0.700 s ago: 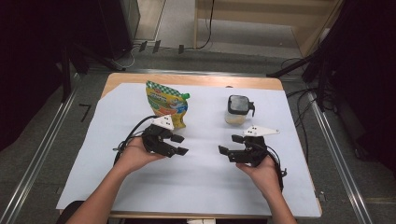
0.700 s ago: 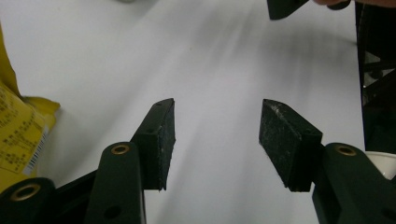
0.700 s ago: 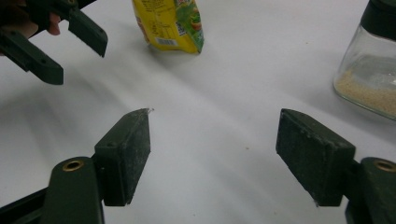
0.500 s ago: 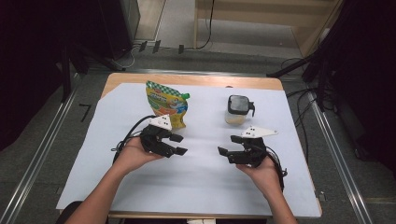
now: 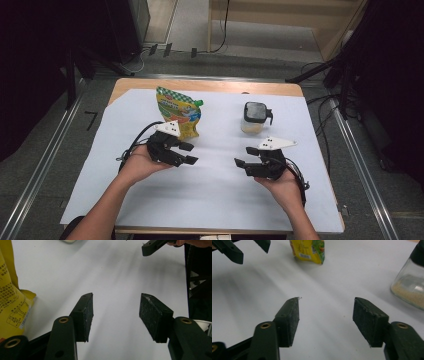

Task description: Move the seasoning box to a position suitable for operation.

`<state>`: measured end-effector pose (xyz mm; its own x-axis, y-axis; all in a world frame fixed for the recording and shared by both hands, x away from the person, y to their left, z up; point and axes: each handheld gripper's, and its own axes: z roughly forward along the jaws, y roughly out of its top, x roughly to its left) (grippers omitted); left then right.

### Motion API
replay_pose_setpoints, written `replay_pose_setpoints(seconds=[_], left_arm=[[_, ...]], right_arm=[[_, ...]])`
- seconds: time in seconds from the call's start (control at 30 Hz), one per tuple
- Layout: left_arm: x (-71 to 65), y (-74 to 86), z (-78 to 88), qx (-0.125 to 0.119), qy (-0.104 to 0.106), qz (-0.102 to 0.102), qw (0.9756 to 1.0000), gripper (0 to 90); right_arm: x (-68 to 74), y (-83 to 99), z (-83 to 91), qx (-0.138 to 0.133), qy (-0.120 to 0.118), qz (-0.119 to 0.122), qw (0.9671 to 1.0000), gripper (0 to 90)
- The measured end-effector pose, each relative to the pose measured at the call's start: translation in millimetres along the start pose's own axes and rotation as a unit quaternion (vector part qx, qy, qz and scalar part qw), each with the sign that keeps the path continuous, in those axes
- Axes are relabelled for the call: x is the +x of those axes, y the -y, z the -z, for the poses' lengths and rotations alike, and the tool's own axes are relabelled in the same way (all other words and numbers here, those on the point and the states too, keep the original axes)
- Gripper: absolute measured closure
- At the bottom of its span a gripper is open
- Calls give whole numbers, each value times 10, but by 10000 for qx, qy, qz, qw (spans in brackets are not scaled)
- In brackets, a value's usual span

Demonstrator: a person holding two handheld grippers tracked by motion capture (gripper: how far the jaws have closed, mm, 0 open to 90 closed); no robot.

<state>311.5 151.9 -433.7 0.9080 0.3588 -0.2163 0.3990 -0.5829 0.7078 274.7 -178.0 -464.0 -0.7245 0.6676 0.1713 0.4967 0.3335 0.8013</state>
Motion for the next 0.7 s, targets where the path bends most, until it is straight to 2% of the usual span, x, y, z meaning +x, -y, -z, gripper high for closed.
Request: replay_pose_setpoints(seconds=[0.07, 0.27, 0.37, 0.43, 0.53, 0.7], left_arm=[[-11, -4, -3, -11, 20, -23, 10000, 455], [-23, -8, 5, -24, 43, -30, 10000, 452], [-23, -12, 18, 3, 32, -37, 10000, 451], [-26, -16, 29, -13, 16, -60, 10000, 448], [-23, -20, 47, -55, 13, -72, 10000, 448], [-21, -20, 48, -45, -43, -69, 10000, 447]], right_arm=[[-7, -2, 2, 49, -24, -95, 9999, 422], [-7, 8, 52, -50, 130, 61, 9999, 432], [-12, 10, 70, -103, 127, 19, 9999, 432], [-25, 13, 88, -172, 78, -88, 9998, 455], [-31, 20, 91, -215, 57, -23, 9997, 474], [-55, 18, 92, -240, -52, -71, 9997, 509]])
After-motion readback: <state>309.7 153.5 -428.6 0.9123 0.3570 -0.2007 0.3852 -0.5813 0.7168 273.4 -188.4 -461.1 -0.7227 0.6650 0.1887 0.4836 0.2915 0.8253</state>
